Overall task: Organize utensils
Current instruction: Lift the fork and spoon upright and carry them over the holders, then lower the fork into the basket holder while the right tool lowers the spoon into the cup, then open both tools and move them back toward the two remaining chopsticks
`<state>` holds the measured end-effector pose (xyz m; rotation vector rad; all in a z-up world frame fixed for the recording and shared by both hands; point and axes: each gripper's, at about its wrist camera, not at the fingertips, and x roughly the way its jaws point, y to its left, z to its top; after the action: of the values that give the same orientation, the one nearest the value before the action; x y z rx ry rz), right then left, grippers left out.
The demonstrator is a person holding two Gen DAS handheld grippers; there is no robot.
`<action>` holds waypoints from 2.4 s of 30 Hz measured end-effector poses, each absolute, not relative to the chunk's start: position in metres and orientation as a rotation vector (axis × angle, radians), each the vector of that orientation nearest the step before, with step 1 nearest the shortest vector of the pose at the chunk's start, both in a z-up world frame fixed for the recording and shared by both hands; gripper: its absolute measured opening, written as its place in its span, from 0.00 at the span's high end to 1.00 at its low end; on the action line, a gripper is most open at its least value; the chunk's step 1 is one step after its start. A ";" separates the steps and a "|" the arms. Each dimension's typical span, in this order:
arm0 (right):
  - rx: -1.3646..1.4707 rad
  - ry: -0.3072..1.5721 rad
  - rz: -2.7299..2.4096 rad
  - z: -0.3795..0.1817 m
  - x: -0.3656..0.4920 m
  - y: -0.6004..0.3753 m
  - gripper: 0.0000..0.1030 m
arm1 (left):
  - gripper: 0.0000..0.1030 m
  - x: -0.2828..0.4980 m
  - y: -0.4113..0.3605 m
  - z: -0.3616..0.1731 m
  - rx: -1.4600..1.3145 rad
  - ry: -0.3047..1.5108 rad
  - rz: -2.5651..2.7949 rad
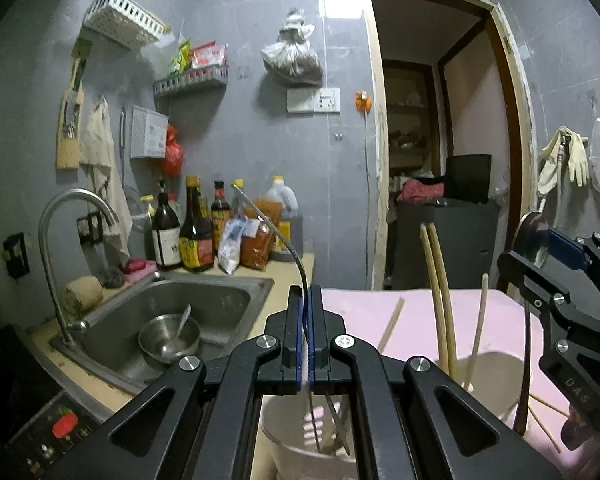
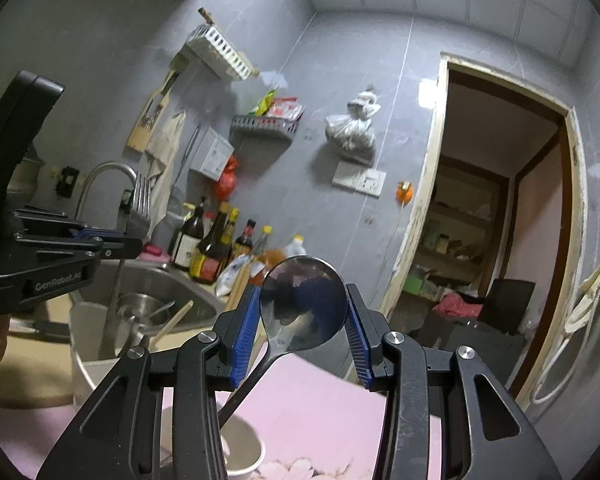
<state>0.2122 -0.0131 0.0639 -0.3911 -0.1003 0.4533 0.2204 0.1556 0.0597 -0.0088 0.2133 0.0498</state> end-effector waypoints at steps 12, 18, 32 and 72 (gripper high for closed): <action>-0.365 0.018 0.488 0.046 0.215 -0.020 0.62 | 1.00 0.220 0.143 0.045 -0.036 0.313 -0.057; -0.341 0.073 0.506 0.041 0.217 -0.025 0.62 | 0.98 0.217 0.145 0.047 -0.092 0.340 -0.095; -0.319 -0.093 0.413 0.080 0.220 -0.028 0.63 | 0.98 0.217 0.139 0.046 -0.084 0.356 -0.103; -0.228 -0.047 0.475 0.085 0.189 -0.060 0.37 | 0.41 0.187 0.140 0.085 -0.192 0.224 -0.129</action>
<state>0.1891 -0.0595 0.0851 -0.2283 -0.0473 0.4751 0.1873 0.1398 0.0845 -0.1920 0.2237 -0.1290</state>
